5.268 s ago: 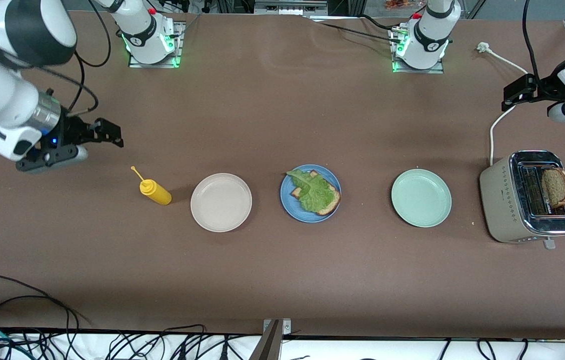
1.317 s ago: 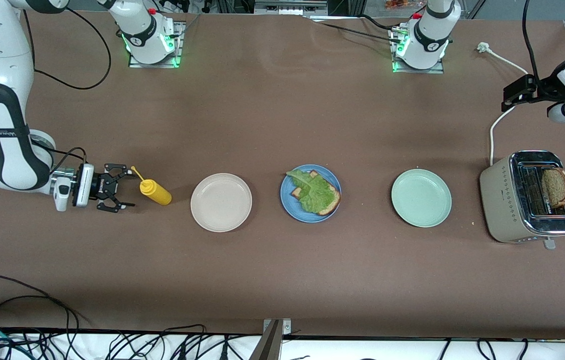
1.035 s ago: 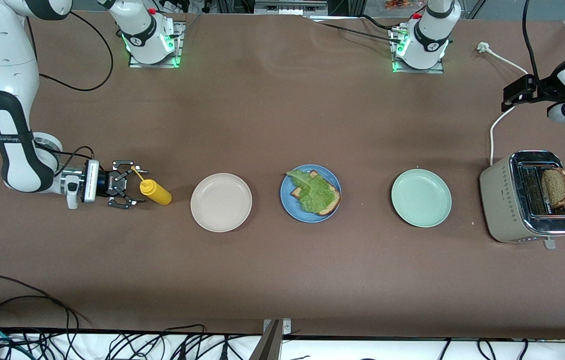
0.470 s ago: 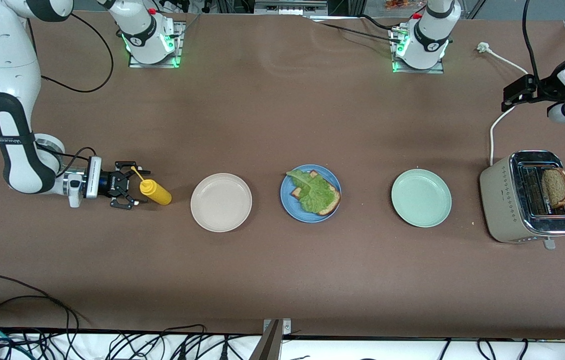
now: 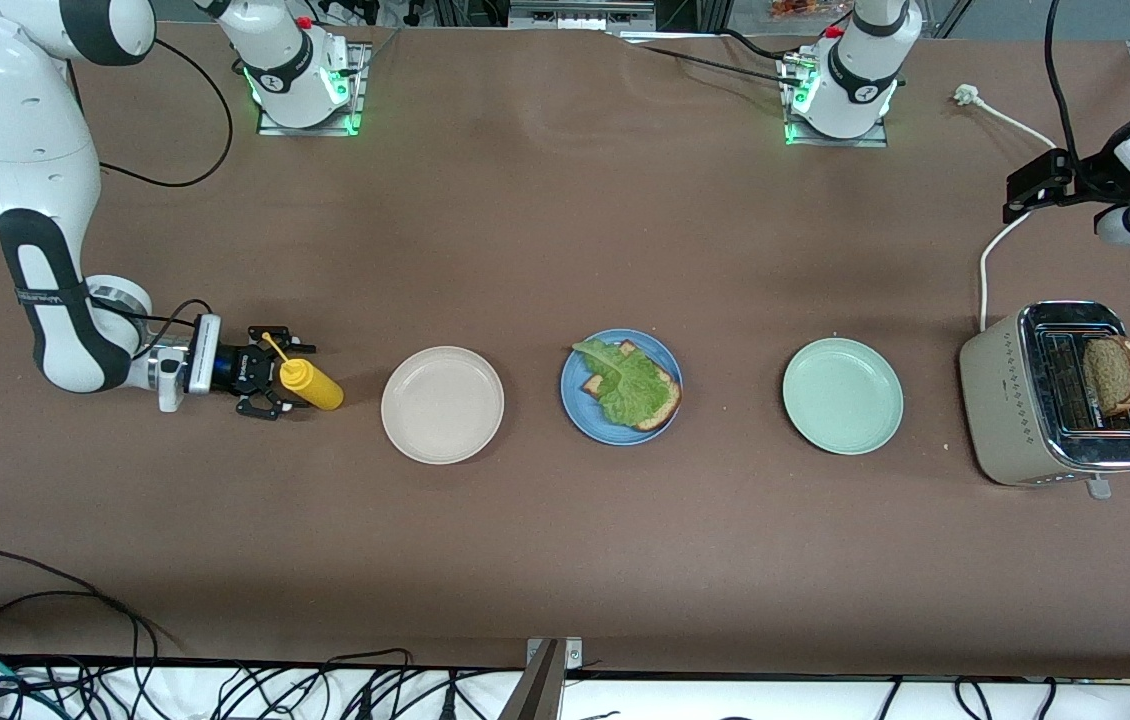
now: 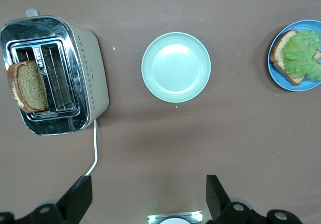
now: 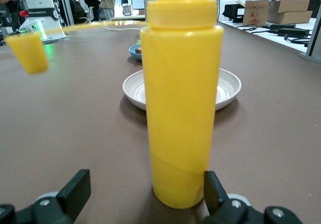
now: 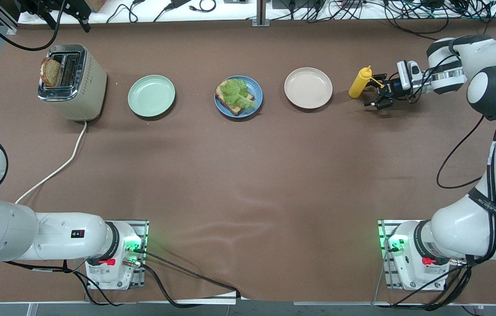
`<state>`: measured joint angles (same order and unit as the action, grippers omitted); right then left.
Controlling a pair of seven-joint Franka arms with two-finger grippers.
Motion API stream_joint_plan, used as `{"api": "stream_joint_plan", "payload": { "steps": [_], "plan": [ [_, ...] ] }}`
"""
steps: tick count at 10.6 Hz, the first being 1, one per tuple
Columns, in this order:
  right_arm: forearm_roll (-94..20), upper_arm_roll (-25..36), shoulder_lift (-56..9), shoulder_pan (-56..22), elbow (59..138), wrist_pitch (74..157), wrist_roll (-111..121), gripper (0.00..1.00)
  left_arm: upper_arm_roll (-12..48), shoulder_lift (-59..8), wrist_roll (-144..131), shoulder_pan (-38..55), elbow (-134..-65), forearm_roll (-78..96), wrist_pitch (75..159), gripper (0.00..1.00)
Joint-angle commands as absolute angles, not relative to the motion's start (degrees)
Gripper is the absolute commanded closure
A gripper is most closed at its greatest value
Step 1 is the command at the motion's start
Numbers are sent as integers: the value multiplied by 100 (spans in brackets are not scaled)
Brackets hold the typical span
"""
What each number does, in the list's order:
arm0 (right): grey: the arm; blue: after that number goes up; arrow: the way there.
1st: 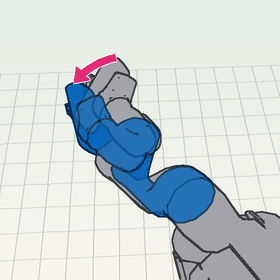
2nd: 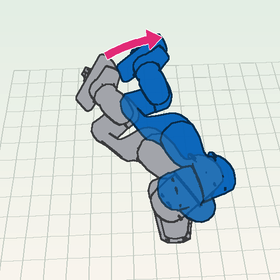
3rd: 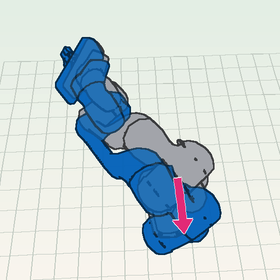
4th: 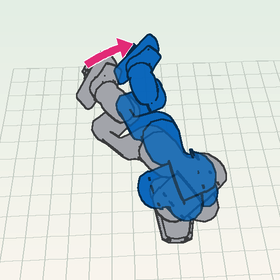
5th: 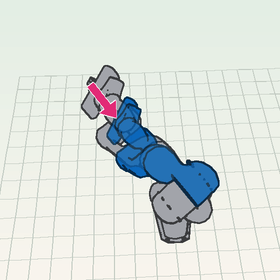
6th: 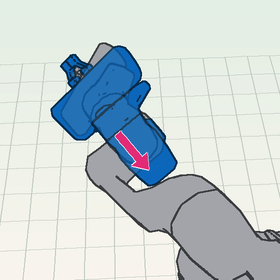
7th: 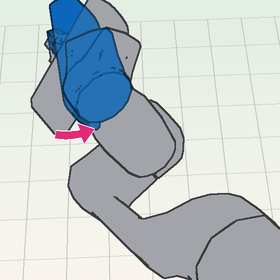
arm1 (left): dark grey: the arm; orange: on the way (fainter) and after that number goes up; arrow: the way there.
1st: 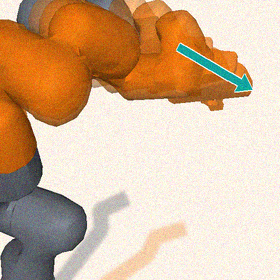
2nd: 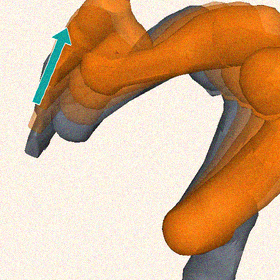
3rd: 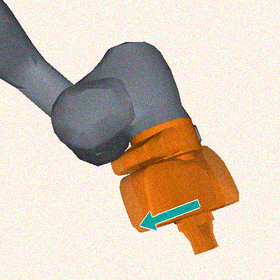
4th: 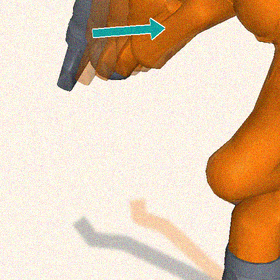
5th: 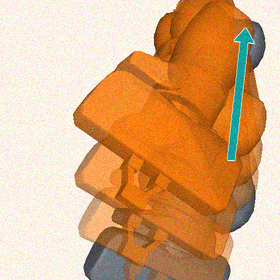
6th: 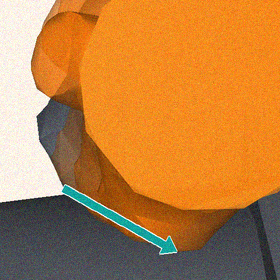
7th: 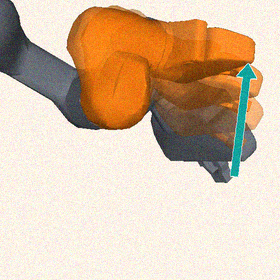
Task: Make sandwich in blue plate with both arms
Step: 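Close the right gripper around the mustard bottle and lift it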
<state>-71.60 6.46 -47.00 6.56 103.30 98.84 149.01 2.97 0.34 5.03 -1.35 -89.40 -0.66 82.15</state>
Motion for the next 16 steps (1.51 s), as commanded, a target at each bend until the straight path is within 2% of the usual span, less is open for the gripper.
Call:
{"api": "stream_joint_plan", "payload": {
  "steps": [1, 3, 6, 7, 11, 12, 14, 16],
  "plan": [
    [-7461, 536, -4869, 616, 10213, 9835, 15003, 0, 299, -18, 527, -114, -8780, -185, 8095, 0],
    [-7619, 519, -4913, 528, 10204, 9879, 15003, 0, 299, -18, 527, -114, -8780, -185, 8095, 0],
    [-7743, 519, -4939, 457, 10204, 9923, 15003, 15, 299, -18, 527, -114, -8780, -185, 8095, 0],
    [-7752, 519, -4966, 422, 10195, 9975, 15003, 26, 290, -18, 527, -114, -8780, -185, 8086, 0],
    [-7673, 492, -4975, 282, 9836, 10150, 15206, 92, 299, -18, 527, -123, -8789, -184, 8086, 0],
    [-7577, 501, -4827, 186, 9818, 10421, 15162, 98, 299, -18, 527, -123, -8789, -176, 8086, 0],
    [-7279, 510, -4519, 19, 9843, 10853, 14498, 100, 290, -18, 527, -123, -8789, -176, 8086, 0],
    [-6482, 702, -3958, -402, 10027, 11327, 13007, 100, 290, -18, 527, -123, -8789, -176, 8086, 0]
  ]
}}
